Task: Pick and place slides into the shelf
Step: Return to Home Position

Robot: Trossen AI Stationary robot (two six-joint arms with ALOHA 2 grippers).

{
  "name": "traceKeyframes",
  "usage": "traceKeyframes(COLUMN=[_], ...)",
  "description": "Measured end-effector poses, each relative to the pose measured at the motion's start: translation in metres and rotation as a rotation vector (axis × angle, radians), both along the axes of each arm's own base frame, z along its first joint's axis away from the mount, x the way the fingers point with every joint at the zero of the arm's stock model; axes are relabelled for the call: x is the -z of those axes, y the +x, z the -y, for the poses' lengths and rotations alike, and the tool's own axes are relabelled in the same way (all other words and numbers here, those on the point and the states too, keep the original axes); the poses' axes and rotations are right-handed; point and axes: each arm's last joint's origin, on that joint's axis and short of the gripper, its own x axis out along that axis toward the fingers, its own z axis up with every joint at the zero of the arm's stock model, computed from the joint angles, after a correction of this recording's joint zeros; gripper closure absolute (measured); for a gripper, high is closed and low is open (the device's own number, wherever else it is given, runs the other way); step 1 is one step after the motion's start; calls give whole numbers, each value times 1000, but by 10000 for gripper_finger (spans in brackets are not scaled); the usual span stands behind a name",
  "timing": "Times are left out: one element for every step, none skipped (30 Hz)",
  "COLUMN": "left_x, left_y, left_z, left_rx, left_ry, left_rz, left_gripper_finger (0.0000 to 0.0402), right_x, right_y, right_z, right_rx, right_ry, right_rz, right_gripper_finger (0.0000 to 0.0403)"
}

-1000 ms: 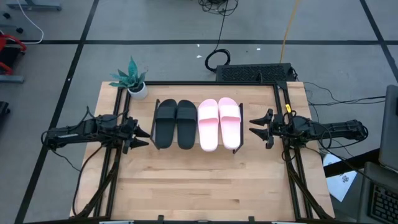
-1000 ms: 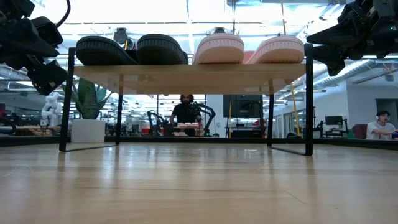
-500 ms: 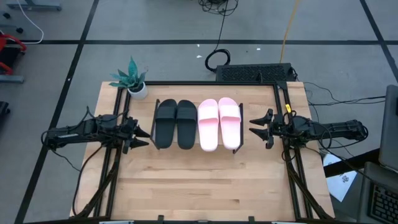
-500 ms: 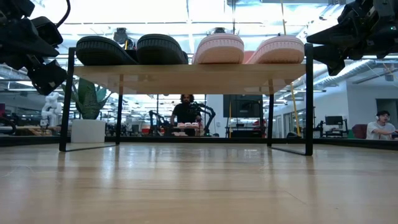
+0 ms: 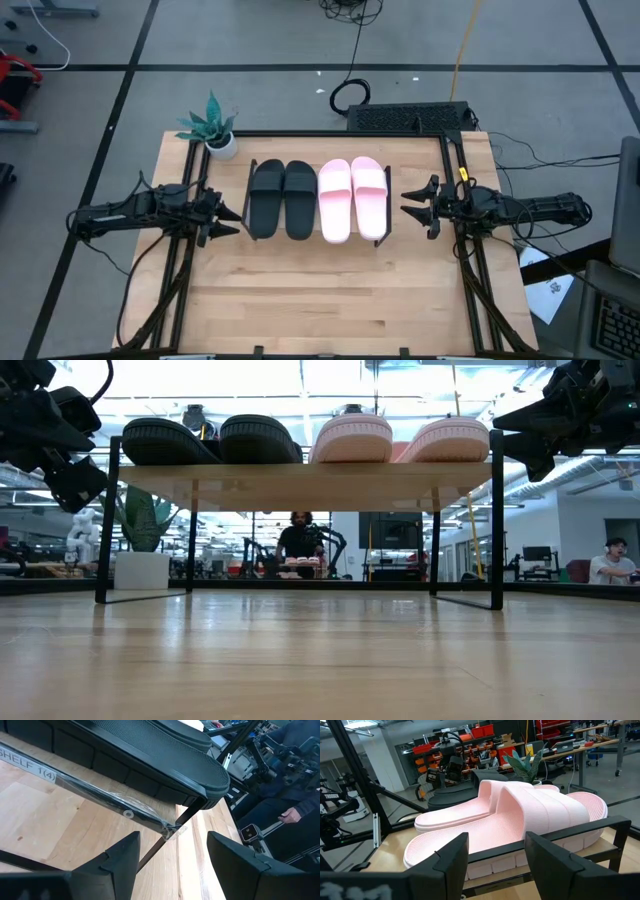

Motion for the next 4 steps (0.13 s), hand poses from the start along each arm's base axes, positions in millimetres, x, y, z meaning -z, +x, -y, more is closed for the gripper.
traceKeyframes(left_x=[0, 0, 0, 0], left_y=[0, 0, 0, 0], left_z=[0, 0, 0, 0], left_rx=[0, 0, 0, 1], left_ry=[0, 0, 1, 3], left_rz=[0, 0, 0, 1], left_gripper_finger=[172, 172, 172, 172], right_x=[0, 0, 0, 0], right_y=[0, 0, 0, 0], right_z=[0, 0, 0, 0], right_rx=[0, 0, 0, 0], right_ry=[0, 0, 0, 0], right_rz=[0, 0, 0, 0], right_gripper_finger=[220, 220, 220, 220])
